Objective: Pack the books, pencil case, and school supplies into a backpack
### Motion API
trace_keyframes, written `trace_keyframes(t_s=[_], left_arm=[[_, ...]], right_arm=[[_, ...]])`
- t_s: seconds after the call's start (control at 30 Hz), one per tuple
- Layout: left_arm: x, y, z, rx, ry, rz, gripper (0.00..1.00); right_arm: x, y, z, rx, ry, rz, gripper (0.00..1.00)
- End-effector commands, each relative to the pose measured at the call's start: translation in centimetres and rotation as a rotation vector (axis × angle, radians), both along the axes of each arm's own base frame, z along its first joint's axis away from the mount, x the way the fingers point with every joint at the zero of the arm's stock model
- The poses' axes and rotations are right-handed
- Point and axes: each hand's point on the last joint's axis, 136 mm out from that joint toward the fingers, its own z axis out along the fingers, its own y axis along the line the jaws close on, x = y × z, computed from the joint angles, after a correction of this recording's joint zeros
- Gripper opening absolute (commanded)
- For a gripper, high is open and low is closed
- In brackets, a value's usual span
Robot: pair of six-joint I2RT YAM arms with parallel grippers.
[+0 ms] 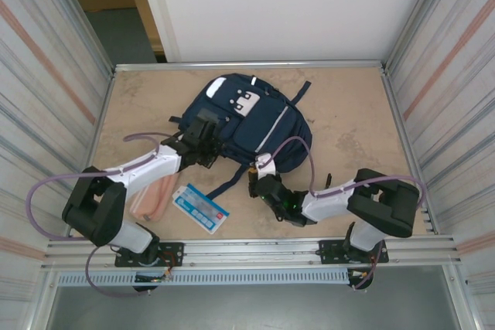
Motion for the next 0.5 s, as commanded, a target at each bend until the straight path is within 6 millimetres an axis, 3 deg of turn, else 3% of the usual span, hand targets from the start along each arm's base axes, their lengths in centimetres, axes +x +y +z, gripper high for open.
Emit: trace_keyframes(t_s=[0.0,0.1,0.27,0.4,0.47], left_arm=[[3.9,2.9,1.7,0.146,-0.149,0.012,0.01],[4.5,3.9,1.7,0.23,-0.169,-0.001,0.01],[5.8,5.0,0.6,0.319,-0.143,0.012,0.01],[7.2,4.3,0.3,0.361,-0.12,-0.041,0.02],[8.0,4.1,0.6,0.391,-0.128,-0.074,0.02]], right_arm=[[0.4,-3.9,-0.6,0.005,0.066,-0.129,0.0],[0.6,-5.6,-1.4,0.046,0.146,-0.153,0.0],[1.6,-5.6,-2.0,0.139,0.364,0.032,0.0],[2.1,-6.1,-1.2,-0.058,0.403,0.132,0.0],[2.6,-6.8,-1.1,-0.049,0.434,0.129,0.0]])
